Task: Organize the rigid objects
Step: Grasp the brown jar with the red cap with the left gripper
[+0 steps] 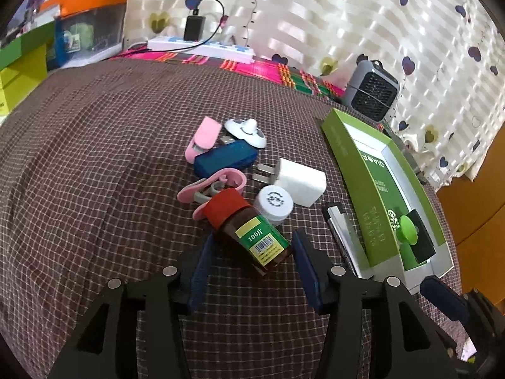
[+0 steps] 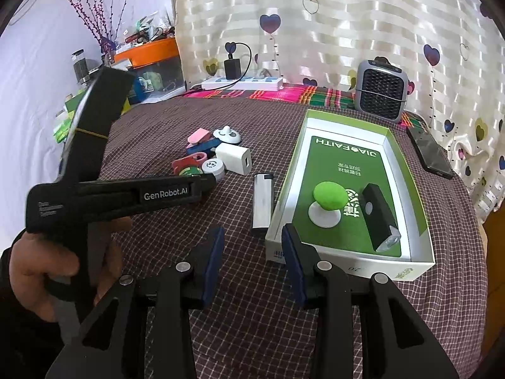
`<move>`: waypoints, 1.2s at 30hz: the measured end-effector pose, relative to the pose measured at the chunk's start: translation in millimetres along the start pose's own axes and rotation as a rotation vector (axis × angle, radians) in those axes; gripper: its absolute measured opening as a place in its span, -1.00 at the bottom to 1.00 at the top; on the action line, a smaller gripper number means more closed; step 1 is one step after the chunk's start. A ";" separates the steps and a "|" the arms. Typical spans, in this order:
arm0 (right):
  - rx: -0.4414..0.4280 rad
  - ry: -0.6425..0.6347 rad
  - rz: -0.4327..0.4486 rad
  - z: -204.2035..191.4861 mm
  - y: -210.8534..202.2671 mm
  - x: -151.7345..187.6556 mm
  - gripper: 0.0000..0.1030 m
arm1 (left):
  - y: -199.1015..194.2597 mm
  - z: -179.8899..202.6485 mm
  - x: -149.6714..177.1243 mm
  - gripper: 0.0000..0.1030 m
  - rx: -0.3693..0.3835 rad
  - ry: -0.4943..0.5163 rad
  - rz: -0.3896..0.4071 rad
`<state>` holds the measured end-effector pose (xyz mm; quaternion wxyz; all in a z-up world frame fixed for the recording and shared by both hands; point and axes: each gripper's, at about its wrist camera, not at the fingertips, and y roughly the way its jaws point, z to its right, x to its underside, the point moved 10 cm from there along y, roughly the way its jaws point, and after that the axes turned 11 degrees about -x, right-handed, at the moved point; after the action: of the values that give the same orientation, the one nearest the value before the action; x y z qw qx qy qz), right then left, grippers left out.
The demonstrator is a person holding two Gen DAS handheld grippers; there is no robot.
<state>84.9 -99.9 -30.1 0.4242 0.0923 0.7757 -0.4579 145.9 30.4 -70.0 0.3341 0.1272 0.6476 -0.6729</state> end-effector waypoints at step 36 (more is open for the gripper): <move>-0.070 0.035 -0.140 -28.1 99.3 -38.3 -0.24 | -7.4 -49.7 -1.2 -0.35 0.041 0.098 0.028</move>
<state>145.5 -12.4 -58.2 0.3804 0.0311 0.8033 -0.4572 129.3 77.9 -69.9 0.3084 0.1759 0.6475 -0.6743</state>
